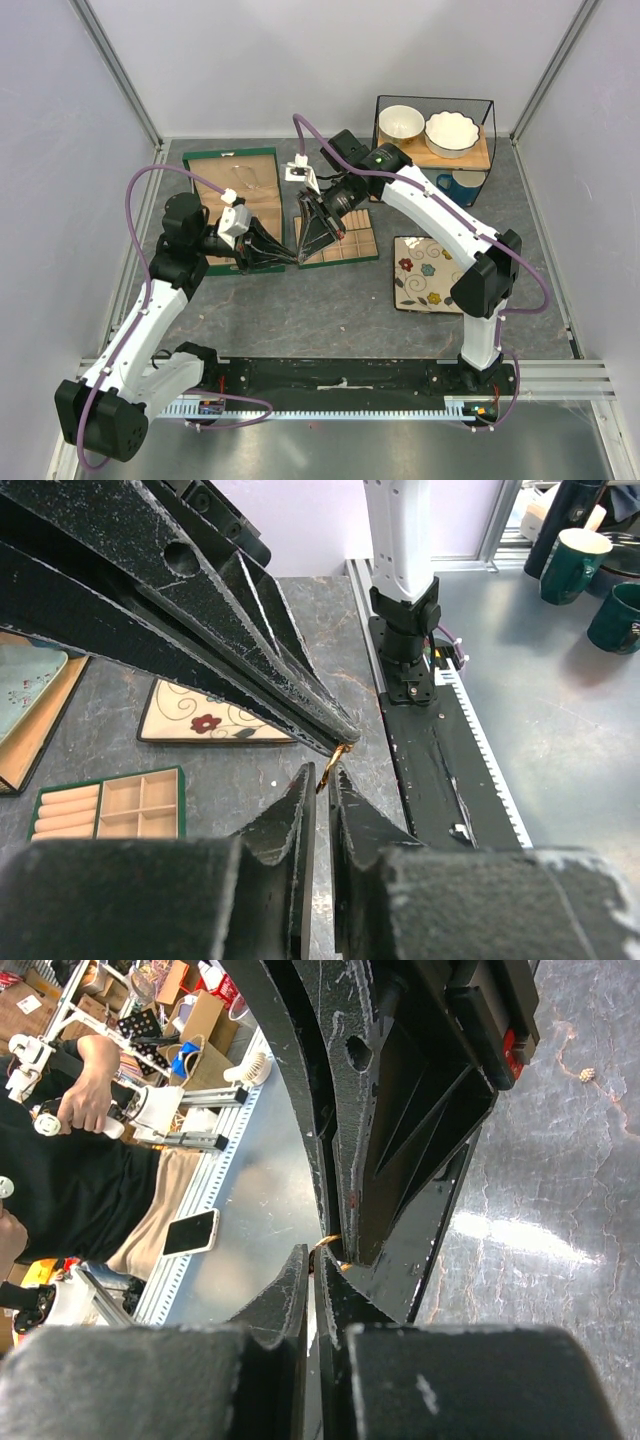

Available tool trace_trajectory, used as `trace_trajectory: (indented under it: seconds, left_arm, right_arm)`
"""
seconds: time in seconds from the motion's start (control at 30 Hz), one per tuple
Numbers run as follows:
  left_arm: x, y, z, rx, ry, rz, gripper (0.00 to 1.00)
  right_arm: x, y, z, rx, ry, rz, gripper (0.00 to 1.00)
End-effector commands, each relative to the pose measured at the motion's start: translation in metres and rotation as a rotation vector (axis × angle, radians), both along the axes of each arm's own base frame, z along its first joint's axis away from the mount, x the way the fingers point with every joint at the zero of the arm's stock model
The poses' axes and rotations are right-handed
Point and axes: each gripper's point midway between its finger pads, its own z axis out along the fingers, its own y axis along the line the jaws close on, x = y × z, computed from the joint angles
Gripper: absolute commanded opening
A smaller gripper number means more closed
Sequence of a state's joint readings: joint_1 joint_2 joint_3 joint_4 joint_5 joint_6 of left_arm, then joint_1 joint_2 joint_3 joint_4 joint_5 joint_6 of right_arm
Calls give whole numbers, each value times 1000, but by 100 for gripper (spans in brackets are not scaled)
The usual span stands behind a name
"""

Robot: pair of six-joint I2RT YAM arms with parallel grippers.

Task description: Organize the mixed jewelry

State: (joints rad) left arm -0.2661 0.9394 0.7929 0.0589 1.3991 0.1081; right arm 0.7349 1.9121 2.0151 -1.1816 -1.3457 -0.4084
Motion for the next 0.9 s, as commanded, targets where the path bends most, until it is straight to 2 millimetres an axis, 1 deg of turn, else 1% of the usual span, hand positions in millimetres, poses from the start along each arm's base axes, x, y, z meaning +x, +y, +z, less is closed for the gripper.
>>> trace_trajectory:
  seconds: [0.0, 0.03, 0.07, 0.13, 0.17, 0.2, 0.27, 0.3, 0.33, 0.47, 0.5, 0.53, 0.57, 0.6, 0.63, 0.7, 0.73, 0.77, 0.83, 0.87]
  left_arm:
    - [-1, -1, 17, -19, -44, 3, 2]
    - [-1, -2, 17, -18, -41, 3, 2]
    - [-1, -1, 17, -18, -40, 3, 2]
    - [-1, -1, 17, -17, -35, 7, 1]
    - [-1, -1, 16, -17, -34, 7, 2]
    - [-1, -1, 15, -16, -32, 9, 2]
    - [-1, -1, 13, -13, -24, 10, 1]
    - [-1, -1, 13, -13, -25, 9, 1]
    - [-1, -1, 13, -12, -24, 12, 2]
    - [1, 0, 15, -10, -15, 32, 2]
    - [2, 0, 16, -10, -12, 39, 1]
    - [3, 0, 16, -10, -10, 43, 1]
    - [2, 0, 17, -9, -4, 40, 1]
    - [2, 0, 18, -10, -6, 40, 2]
    - [2, 0, 18, -11, -7, 37, 2]
    - [1, 0, 20, -11, -5, 40, 2]
    - [4, 0, 20, -12, -5, 53, 2]
    - [6, 0, 21, -12, 2, 67, 2]
    - [16, 1, 23, -12, 8, 130, 2]
    - [21, 1, 24, -13, 19, 156, 1]
  right_arm:
    - [2, 8, 10, 57, -64, 11, 11]
    - [3, 7, 10, 53, -68, 6, 14]
    - [5, 6, 10, 47, -82, -6, 20]
    - [7, 6, 12, 40, -107, -25, 25]
    - [8, 5, 13, 40, -120, -33, 38]
    - [11, 4, 11, 20, -134, -53, 42]
    - [16, 2, 16, 14, -155, -86, 44]
    - [23, 3, 14, 4, -180, -118, 45]
    - [25, 1, 17, 1, -193, -137, 45]
    - [40, -4, 17, -44, -245, -241, 47]
    - [47, -2, 14, -52, -266, -274, 47]
    - [53, -6, 16, -73, -305, -329, 47]
    - [59, -8, 11, -95, -319, -363, 47]
    - [64, -8, 13, -99, -333, -398, 47]
    - [73, -12, 14, -119, -367, -454, 47]
    - [79, -15, 12, -141, -383, -501, 47]
    - [81, -17, 14, -142, -396, -519, 48]
    - [79, -19, 12, -147, -388, -516, 48]
    - [74, -20, 17, -126, -380, -510, 48]
    - [72, -21, 15, -127, -375, -508, 48]
